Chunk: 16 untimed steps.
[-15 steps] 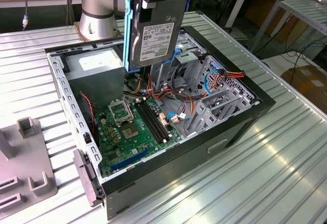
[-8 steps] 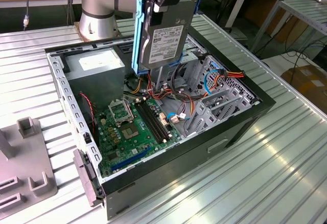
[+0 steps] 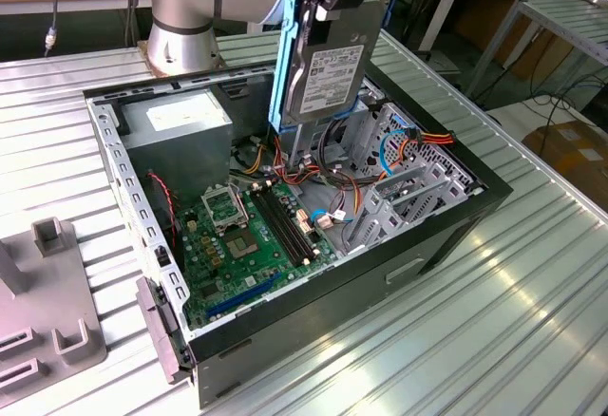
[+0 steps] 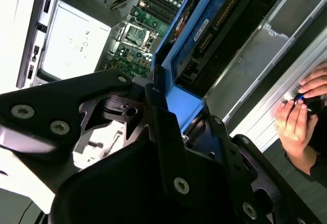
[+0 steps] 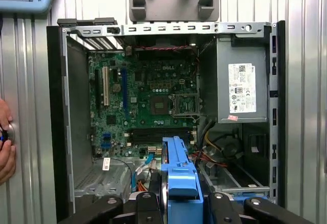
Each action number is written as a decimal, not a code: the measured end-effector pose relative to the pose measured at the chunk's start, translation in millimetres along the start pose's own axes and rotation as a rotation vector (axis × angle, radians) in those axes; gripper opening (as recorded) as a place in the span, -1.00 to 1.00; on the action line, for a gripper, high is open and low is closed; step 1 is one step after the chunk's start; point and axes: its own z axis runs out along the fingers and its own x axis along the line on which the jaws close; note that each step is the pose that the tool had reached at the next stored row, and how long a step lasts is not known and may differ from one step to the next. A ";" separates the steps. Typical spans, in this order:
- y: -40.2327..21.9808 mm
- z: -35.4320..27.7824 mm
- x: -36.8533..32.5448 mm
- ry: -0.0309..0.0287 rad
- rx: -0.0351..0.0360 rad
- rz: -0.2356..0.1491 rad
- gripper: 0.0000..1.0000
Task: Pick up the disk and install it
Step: 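Insert the disk into the insertion slot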
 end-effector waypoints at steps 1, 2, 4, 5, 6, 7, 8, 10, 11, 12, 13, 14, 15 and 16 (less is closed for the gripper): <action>-0.7 0.1 0.0 0.0002 0.0000 0.007 -0.25; -1.1 0.1 -0.1 0.0006 0.0000 0.015 -0.25; -2.0 0.2 -0.1 0.0014 0.0001 0.034 -0.25; -2.2 0.3 0.4 0.0018 0.0001 0.037 -0.25; -2.5 0.3 3.7 0.0023 0.0001 0.039 -0.25; -2.9 0.3 7.7 0.0025 0.0001 0.040 -0.25; -3.1 0.3 10.8 0.0025 -0.0006 0.041 -0.25; -3.6 0.4 15.3 0.0025 -0.0021 0.042 -0.25; -4.0 0.4 18.0 0.0028 -0.0041 0.043 -0.25; -4.4 0.4 19.6 0.0029 -0.0068 0.044 -0.25; -5.0 0.5 20.5 0.0032 -0.0121 0.044 -0.25; -5.7 0.6 21.0 0.0034 -0.0197 0.045 -0.25; -6.5 0.6 21.5 0.0039 -0.0268 0.045 -0.25; -7.0 0.6 21.6 0.0040 -0.0291 0.045 -0.25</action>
